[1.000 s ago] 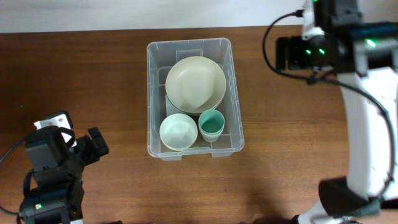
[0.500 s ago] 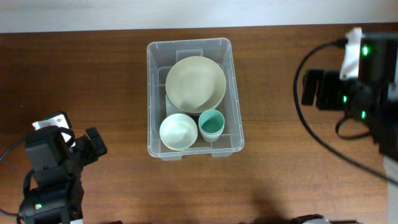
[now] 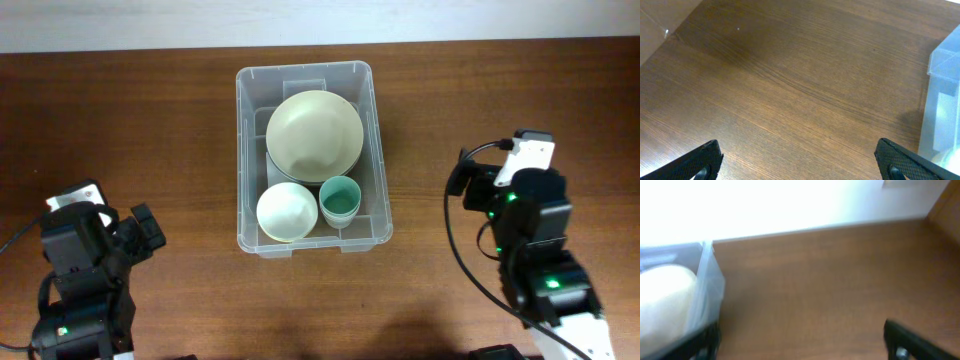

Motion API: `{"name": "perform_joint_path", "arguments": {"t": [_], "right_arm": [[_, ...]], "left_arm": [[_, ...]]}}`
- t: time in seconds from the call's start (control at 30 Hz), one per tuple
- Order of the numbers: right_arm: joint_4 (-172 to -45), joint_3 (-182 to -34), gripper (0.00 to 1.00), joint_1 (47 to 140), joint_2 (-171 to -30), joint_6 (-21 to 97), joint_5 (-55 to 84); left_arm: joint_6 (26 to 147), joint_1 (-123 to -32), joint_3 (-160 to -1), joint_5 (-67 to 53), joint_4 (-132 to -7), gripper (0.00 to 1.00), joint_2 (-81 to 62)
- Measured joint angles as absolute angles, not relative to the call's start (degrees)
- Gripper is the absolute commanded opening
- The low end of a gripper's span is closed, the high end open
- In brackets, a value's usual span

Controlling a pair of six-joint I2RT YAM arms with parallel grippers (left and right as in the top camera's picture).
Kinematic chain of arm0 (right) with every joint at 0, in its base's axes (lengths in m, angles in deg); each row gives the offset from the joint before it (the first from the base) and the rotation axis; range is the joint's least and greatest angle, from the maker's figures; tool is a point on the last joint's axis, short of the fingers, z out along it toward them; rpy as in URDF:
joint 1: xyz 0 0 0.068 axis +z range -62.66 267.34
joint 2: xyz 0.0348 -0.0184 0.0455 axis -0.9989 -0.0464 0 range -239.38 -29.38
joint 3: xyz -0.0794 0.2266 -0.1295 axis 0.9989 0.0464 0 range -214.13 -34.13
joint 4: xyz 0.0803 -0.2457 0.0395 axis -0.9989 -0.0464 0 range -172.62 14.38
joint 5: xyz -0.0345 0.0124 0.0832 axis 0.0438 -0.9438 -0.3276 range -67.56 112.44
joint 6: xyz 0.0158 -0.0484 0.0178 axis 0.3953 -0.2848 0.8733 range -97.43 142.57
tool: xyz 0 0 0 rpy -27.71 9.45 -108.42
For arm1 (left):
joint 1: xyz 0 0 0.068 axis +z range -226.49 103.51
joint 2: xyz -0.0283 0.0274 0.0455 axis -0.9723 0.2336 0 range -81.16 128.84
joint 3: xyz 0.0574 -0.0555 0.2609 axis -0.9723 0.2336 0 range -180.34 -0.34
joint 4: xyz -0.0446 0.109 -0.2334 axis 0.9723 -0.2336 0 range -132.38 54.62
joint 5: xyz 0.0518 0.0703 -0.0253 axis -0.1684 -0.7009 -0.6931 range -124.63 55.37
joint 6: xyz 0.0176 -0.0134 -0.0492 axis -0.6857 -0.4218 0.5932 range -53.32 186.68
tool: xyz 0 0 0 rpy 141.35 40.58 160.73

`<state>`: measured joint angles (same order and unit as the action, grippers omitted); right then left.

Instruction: Pack container

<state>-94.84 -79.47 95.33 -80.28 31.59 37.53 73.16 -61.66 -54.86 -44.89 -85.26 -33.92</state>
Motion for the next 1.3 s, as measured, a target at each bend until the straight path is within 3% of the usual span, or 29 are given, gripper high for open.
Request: {"name": "perform_joint_path", "arguments": {"t": [0.33,1.07,1.3], "right_arm": [[-88.9,-73.8,0.99,95.3,-82.2,31.6,39.6],[-94.1,-73.8,0.99,95.3,-86.0,31.3,37.4],[-93.5,-73.8,0.99,94.7,-82.8,22.1,30.1]], "left_arm": [[73.1,-61.7,-54.9,-46.1,-85.3,1.00,-33.9],[73.2,-61.7,-54.9,-46.1,-85.3,1.00,-33.9],[73.2,-61.7,-54.9,-46.1,-85.3,1.00,-33.9]]}}
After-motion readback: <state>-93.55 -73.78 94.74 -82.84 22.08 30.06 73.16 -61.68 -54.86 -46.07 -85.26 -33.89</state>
